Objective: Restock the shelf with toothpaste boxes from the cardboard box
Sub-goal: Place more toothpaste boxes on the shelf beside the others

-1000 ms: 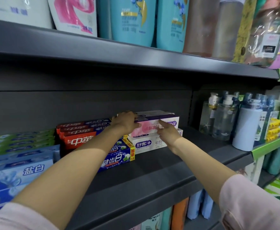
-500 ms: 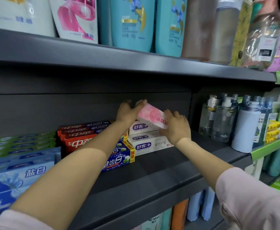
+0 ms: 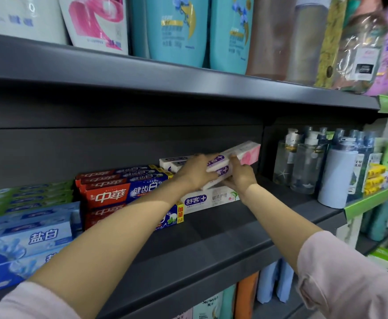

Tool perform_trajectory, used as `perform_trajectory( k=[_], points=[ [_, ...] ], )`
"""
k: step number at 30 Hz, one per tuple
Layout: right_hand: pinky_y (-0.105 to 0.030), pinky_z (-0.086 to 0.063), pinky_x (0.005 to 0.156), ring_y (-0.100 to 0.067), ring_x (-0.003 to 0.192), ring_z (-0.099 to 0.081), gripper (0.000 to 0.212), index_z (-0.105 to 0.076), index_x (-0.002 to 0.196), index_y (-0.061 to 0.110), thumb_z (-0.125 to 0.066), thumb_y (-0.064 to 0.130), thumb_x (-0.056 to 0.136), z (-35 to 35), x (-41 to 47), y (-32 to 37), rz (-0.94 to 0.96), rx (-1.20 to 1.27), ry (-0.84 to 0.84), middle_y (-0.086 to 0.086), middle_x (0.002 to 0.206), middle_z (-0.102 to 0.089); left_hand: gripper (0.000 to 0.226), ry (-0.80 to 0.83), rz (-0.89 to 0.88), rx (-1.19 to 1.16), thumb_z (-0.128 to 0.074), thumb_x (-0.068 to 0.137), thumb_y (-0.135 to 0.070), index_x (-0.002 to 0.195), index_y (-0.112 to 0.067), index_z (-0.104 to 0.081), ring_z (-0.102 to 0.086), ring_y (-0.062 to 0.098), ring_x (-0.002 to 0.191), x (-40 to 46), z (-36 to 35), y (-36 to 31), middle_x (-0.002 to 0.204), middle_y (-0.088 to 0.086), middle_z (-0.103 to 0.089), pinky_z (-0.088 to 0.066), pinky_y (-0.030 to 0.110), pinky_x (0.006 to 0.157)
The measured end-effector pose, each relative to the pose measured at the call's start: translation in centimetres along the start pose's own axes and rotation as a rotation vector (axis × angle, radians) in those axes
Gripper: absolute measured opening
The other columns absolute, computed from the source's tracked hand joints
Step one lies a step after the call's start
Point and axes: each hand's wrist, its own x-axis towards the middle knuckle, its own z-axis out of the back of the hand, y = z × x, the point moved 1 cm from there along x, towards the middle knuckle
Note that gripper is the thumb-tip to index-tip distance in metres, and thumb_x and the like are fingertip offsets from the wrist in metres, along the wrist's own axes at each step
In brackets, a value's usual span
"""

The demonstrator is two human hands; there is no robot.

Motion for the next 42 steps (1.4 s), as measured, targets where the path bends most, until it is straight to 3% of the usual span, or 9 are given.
perform_trajectory(
  k=[3,5,9,12,21,27,33,36,42],
  points=[
    [-0.028,-0.039,0.082,-0.028,0.101,-0.051,0.033,-0.055,0.113,-0.001,-0.039,0.024,0.099,-0.3,-0.1,-0.8,0.108,-0.351,0.025,-0.02,0.123,-0.053,0.048,0.052,0.084,0.22,-0.054,0.094,-0.026,0.141,-0.022,-0.044,-0.045,0.027,0.127,0.7,0.6,1.4,0.139,0.008,-0.05,-0.035,0.03,0.102],
    [-0.025,-0.035,0.069,-0.025,0.099,-0.049,0.029,-0.055,0.116,-0.007,-0.038,0.01,0.098,-0.6,0.1,-1.4,0.142,-0.486,0.105,-0.023,0.129,-0.052,0.048,0.079,0.151,0.45,-0.051,0.095,-0.034,0.142,-0.029,-0.041,-0.033,0.028,0.133,0.6,0.8,2.6,0.143,0.007,-0.042,-0.028,0.039,0.107],
    [-0.032,-0.028,0.112,-0.029,0.138,-0.032,0.045,-0.036,0.143,0.003,-0.038,0.009,0.098,-1.2,-0.2,-2.1,0.227,-0.648,0.211,-0.014,0.151,-0.03,0.051,0.092,0.209,0.471,-0.049,0.096,-0.033,0.145,-0.034,-0.034,-0.031,0.027,0.135,0.2,0.6,4.0,0.148,0.004,-0.035,-0.03,0.043,0.107],
    [-0.035,-0.02,0.118,-0.027,0.143,-0.024,0.048,-0.032,0.145,0.005,-0.036,0.007,0.098,-1.4,-0.1,-2.4,0.229,-0.634,0.216,-0.013,0.155,-0.022,0.053,0.084,0.222,0.451,-0.049,0.095,-0.026,0.145,-0.033,-0.033,-0.037,0.026,0.134,-0.1,0.2,3.9,0.147,0.004,-0.039,-0.034,0.042,0.105],
    [-0.025,-0.043,0.08,-0.027,0.116,-0.054,0.046,-0.047,0.138,0.014,-0.038,0.003,0.094,2.8,-5.1,-0.8,0.271,-0.501,0.074,-0.012,0.134,-0.053,0.036,-0.139,0.268,0.457,-0.05,0.092,-0.027,0.127,-0.018,-0.053,-0.046,0.03,0.123,-2.7,-0.2,-0.8,0.131,0.01,-0.054,-0.036,0.041,0.098],
    [-0.019,-0.038,0.085,-0.021,0.117,-0.055,0.033,-0.06,0.122,0.009,-0.043,0.005,0.093,10.2,-13.6,-1.3,0.308,-0.674,0.006,-0.007,0.125,-0.062,0.029,-0.125,0.168,0.197,-0.051,0.088,-0.022,0.115,-0.015,-0.06,-0.056,0.032,0.111,-8.3,-2.8,-7.5,0.118,0.011,-0.062,-0.047,0.039,0.088],
    [-0.037,-0.046,0.079,-0.036,0.096,-0.059,0.022,-0.066,0.09,0.003,-0.046,0.009,0.089,19.0,-18.7,-7.1,0.086,-0.986,0.034,-0.022,0.098,-0.066,0.023,0.133,0.129,0.059,-0.049,0.088,-0.024,0.106,-0.018,-0.061,-0.06,0.032,0.103,-13.5,-11.2,-14.0,0.113,0.011,-0.064,-0.047,0.036,0.079],
    [-0.031,-0.038,0.068,-0.031,0.08,-0.051,0.026,-0.047,0.065,0.01,-0.045,0.014,0.09,23.5,-19.9,-11.2,-0.061,-1.104,0.103,-0.013,0.075,-0.052,0.024,0.293,0.149,0.056,-0.049,0.088,-0.024,0.104,-0.015,-0.064,-0.06,0.033,0.103,-14.9,-17.1,-15.7,0.114,0.013,-0.064,-0.049,0.036,0.082],
    [-0.029,-0.043,0.079,-0.031,0.108,-0.058,0.029,-0.062,0.115,0.005,-0.046,0.017,0.095,30.7,-19.6,-21.9,-0.321,-1.21,0.164,-0.014,0.118,-0.063,0.028,0.562,0.188,0.113,-0.048,0.091,-0.025,0.112,-0.013,-0.063,-0.058,0.033,0.11,-16.4,-30.6,-14.4,0.12,0.016,-0.061,-0.047,0.036,0.085]
  ],
)
